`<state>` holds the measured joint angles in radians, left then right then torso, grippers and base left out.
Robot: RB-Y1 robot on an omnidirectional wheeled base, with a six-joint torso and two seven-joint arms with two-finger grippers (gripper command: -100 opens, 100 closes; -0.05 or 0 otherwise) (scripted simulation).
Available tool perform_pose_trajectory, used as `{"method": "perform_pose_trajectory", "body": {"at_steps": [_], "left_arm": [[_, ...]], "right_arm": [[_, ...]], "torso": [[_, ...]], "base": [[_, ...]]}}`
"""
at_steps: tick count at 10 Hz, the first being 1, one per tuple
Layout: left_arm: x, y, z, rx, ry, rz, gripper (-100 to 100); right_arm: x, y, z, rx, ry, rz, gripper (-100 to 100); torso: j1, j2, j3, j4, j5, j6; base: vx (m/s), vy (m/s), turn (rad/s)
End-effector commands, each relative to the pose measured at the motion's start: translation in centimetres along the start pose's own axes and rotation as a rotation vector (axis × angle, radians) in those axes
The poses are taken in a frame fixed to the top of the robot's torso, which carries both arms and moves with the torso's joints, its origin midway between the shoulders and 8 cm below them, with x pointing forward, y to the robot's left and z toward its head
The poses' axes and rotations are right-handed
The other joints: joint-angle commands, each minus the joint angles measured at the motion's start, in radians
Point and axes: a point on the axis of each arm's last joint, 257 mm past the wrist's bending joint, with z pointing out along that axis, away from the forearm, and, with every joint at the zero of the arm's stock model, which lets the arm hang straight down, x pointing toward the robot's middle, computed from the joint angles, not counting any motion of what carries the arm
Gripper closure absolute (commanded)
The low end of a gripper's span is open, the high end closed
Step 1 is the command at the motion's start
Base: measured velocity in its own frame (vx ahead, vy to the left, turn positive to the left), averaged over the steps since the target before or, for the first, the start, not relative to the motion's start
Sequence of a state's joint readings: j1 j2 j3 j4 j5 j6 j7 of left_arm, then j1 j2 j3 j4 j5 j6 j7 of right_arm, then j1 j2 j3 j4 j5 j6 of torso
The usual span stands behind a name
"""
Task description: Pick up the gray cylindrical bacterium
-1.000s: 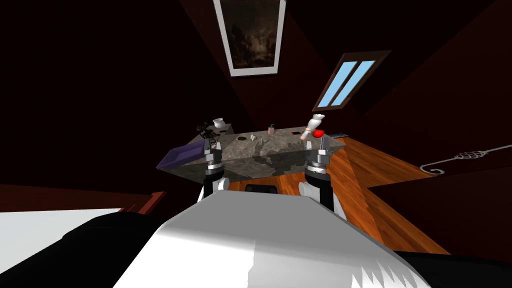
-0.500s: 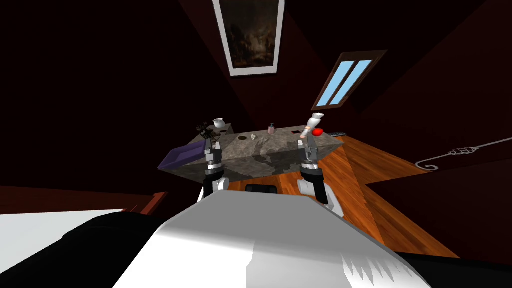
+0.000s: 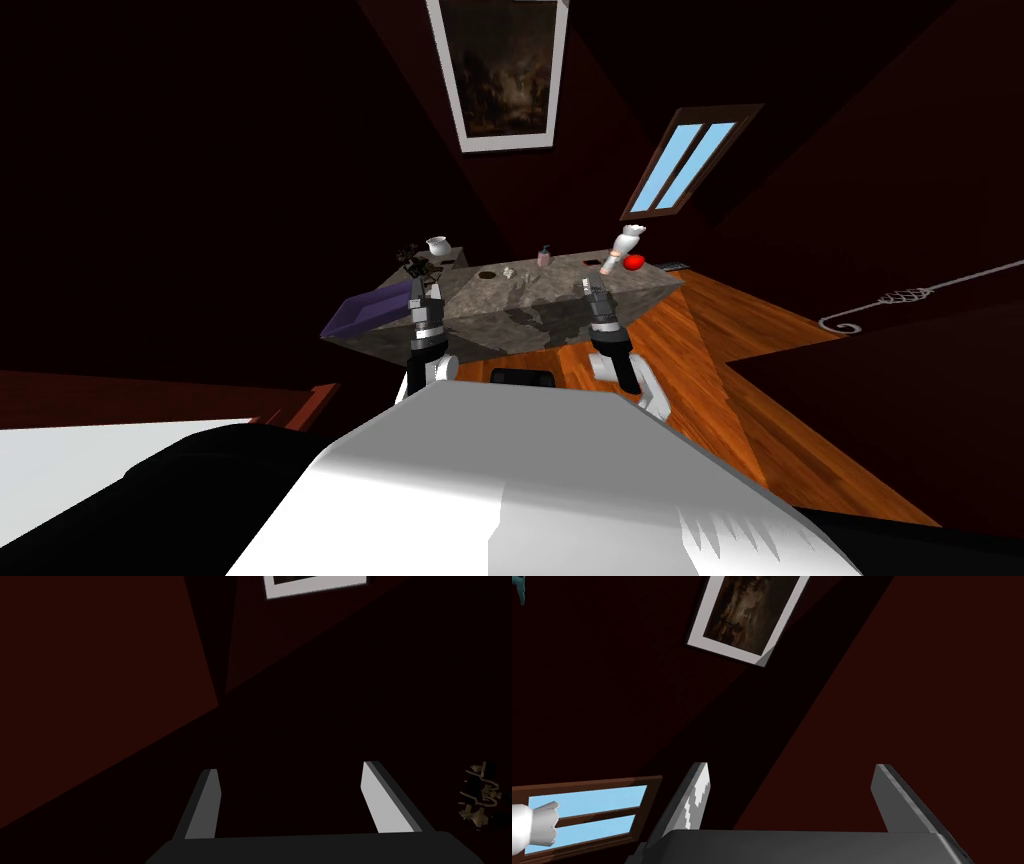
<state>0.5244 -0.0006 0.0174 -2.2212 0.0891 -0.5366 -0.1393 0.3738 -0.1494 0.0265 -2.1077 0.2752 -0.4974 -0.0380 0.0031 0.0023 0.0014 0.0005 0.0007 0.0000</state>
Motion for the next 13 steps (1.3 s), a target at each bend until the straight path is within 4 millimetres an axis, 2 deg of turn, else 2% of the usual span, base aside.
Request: {"method": "perform_pose_trajectory", "body": {"at_steps": [1, 4, 7, 9, 10, 11, 12, 13], "left_arm": [[0.0, 0.0, 0.0, 0.0, 0.0, 0.0, 0], [0.0, 0.0, 0.0, 0.0, 0.0, 0.0, 0], [0.0, 0.0, 0.0, 0.0, 0.0, 0.0, 0], [0.0, 0.0, 0.0, 0.0, 0.0, 0.0, 0], [0.0, 0.0, 0.0, 0.0, 0.0, 0.0, 0], [0.0, 0.0, 0.0, 0.0, 0.0, 0.0, 0], [0.0, 0.0, 0.0, 0.0, 0.0, 0.0, 0], [0.0, 0.0, 0.0, 0.0, 0.0, 0.0, 0]], "right_arm": [[1.6, -0.3, 0.6, -0.013, 0.048, -0.062, -100], [3.6, -0.5, 1.1, -0.028, 0.109, -0.153, -100], [6.9, -1.0, 2.2, -0.064, 0.192, -0.266, -100], [7.4, -1.1, 2.0, -0.067, 0.213, -0.306, -100], [9.0, -1.3, 2.5, -0.089, 0.251, -0.359, -100], [9.3, -1.4, 2.5, -0.091, 0.264, -0.385, -100], [10.9, -1.5, 2.9, -0.116, 0.299, -0.432, -100], [11.2, -1.7, 2.8, -0.119, 0.312, -0.458, -100]], "torso": [[0.0, 0.0, 0.0, 0.0, 0.0, 0.0], [0.002, 0.001, 0.0, 0.0, 0.0, 0.0], [0.001, 0.0, 0.0, 0.0, 0.0, 0.0], [0.001, 0.0, 0.0, 0.0, 0.0, 0.0], [-0.001, -0.001, -0.001, 0.0, 0.0, 0.0], [0.0, -0.001, -0.001, 0.0, 0.0, 0.0], [0.0, 0.0, 0.0, 0.0, 0.0, 0.0], [0.002, 0.0, 0.0, 0.0, 0.0, 0.0]], "base": [[-0.036, 0.062, -0.039], [-0.046, 0.06, -0.032], [-0.047, 0.057, -0.041], [-0.024, 0.04, -0.014], [-0.035, 0.043, -0.053], [-0.043, 0.052, -0.031], [-0.047, 0.073, -0.059], [-0.039, 0.062, -0.029]]}}
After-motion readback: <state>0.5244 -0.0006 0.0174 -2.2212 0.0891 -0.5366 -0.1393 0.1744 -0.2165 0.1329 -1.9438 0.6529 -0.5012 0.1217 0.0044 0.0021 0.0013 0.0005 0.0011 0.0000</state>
